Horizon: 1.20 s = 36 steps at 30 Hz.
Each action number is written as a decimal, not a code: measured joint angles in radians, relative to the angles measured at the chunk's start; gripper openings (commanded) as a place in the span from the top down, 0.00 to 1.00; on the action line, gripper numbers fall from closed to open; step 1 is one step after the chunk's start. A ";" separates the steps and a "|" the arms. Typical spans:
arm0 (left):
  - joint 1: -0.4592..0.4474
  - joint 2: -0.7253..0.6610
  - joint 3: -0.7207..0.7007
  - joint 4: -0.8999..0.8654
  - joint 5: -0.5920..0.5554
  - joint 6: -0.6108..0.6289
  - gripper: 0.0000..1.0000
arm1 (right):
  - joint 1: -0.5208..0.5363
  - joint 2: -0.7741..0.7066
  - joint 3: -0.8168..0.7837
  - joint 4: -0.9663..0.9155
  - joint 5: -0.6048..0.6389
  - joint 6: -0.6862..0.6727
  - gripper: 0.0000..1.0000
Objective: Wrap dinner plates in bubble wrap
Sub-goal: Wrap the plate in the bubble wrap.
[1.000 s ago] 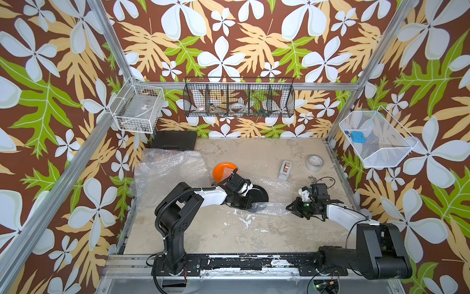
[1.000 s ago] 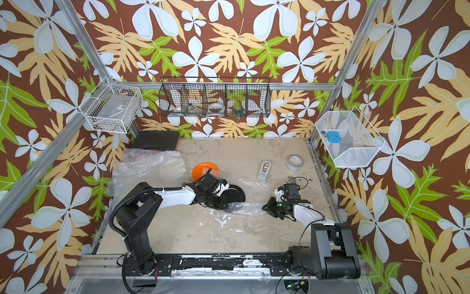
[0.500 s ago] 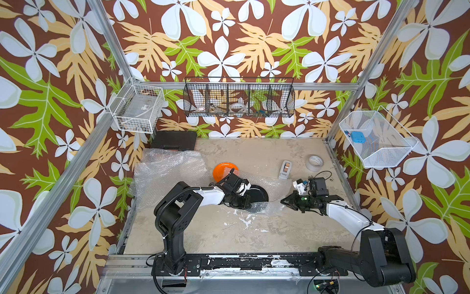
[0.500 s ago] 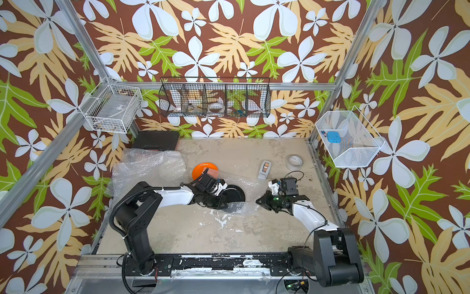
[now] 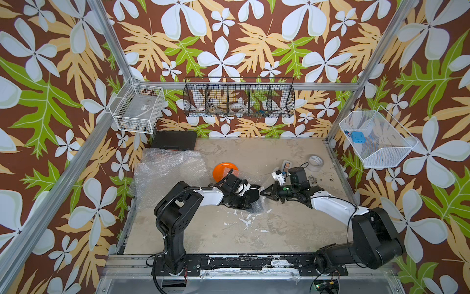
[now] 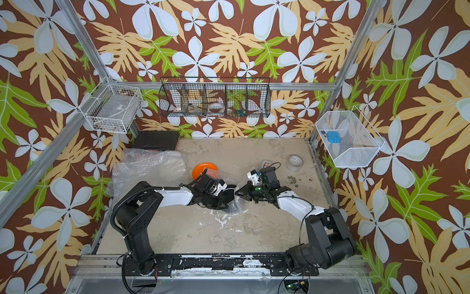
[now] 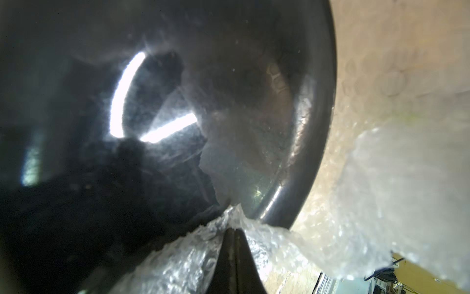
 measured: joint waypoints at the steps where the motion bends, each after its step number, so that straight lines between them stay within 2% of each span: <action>1: 0.002 0.000 -0.002 0.003 0.003 -0.002 1.00 | 0.011 0.025 0.006 0.024 -0.001 0.011 1.00; 10: 0.010 -0.015 -0.022 0.017 0.000 -0.023 1.00 | 0.087 0.224 0.027 0.267 0.003 0.133 1.00; 18: 0.025 -0.020 -0.027 0.017 -0.002 -0.052 1.00 | 0.125 0.338 0.026 0.351 -0.019 0.155 1.00; 23: 0.060 -0.071 -0.029 -0.030 -0.027 -0.051 1.00 | 0.129 0.395 0.049 0.288 0.006 0.090 1.00; 27: 0.102 -0.100 0.030 -0.093 -0.049 -0.017 1.00 | 0.119 0.423 0.060 0.236 0.011 0.040 1.00; 33: 0.106 -0.040 0.050 -0.183 -0.069 0.034 1.00 | 0.119 0.419 0.093 0.174 0.027 -0.003 1.00; 36: 0.108 -0.017 0.053 -0.179 -0.031 0.046 1.00 | 0.126 0.400 0.114 0.145 0.037 -0.018 1.00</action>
